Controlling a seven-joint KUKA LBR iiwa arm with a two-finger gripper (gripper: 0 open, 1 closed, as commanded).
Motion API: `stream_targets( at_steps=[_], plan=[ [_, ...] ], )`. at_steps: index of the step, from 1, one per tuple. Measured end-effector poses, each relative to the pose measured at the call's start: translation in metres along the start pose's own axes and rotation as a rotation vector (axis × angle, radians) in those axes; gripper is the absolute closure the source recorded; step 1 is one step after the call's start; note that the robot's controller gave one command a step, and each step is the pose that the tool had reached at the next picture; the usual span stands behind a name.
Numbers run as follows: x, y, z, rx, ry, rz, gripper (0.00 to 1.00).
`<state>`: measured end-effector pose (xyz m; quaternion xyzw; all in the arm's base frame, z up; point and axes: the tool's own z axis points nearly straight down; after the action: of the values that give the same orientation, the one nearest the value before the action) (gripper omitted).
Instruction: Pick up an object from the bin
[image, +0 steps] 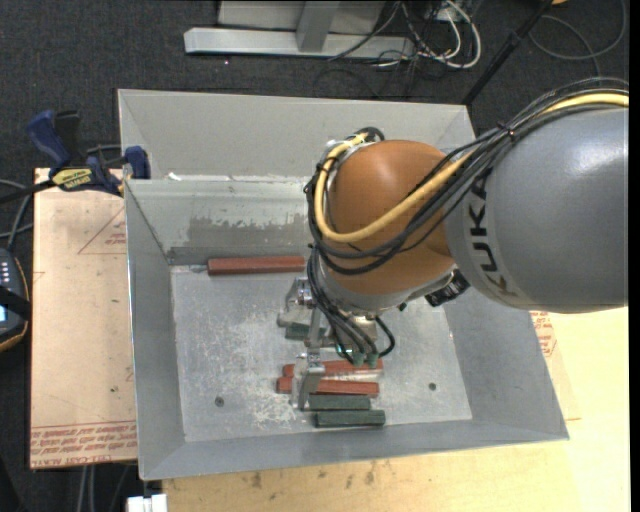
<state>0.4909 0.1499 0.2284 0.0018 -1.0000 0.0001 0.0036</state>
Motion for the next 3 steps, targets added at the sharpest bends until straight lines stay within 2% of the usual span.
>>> stream_targets(
  at_steps=[1, 2, 3],
  plan=[
    [-0.002, -0.001, -0.003, -0.001, -0.007, 0.004, 0.0],
    [-0.015, -0.028, 0.066, -0.003, -0.011, 0.095, 0.0],
    [-0.032, -0.054, 0.08, -0.001, -0.006, -0.099, 0.0]
  ],
)
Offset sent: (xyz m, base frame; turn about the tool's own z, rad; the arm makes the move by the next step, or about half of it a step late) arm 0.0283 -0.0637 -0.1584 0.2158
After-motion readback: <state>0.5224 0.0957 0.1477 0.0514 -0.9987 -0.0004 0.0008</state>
